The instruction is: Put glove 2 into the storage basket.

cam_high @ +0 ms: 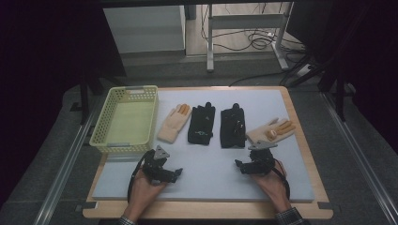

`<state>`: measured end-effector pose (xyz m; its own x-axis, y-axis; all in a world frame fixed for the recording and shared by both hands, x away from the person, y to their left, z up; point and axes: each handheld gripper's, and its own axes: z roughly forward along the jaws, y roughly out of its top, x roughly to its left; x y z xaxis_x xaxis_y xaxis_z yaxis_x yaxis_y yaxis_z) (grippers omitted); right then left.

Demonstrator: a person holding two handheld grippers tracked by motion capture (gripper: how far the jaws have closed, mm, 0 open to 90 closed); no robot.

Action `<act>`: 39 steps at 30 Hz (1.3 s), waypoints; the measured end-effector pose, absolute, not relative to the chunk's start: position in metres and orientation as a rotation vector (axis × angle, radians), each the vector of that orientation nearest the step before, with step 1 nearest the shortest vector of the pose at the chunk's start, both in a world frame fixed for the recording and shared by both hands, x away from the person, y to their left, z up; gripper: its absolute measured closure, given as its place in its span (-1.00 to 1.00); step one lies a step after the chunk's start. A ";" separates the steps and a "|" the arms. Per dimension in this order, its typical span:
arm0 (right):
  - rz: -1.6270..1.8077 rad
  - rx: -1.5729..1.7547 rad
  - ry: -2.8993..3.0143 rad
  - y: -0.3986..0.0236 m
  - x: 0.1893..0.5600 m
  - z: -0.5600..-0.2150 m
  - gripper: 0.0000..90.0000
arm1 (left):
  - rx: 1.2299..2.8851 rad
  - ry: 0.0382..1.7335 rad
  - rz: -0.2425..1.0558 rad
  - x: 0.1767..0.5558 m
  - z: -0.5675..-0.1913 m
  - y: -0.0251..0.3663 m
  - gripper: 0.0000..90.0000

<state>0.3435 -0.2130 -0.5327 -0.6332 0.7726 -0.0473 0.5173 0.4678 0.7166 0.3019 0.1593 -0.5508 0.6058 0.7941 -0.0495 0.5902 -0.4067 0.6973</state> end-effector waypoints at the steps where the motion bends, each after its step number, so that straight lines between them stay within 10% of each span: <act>1: 0.964 1.084 2.357 -0.213 0.344 -0.532 -0.61 | 2.142 1.086 0.380 0.302 -0.551 0.159 -0.93; 32: 0.989 1.051 2.362 -0.203 0.415 -0.491 0.26 | 2.141 1.087 0.380 0.302 -0.551 0.159 -0.93; 39: 0.963 1.057 2.368 -0.191 0.446 -0.496 0.10 | 2.140 1.086 0.379 0.302 -0.551 0.159 -0.93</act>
<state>0.4461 -0.1909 -0.4958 -0.6485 0.7591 -0.0566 0.5041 0.4839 0.7154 0.3018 0.1595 -0.5508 0.6060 0.7939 -0.0505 0.5901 -0.4061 0.6978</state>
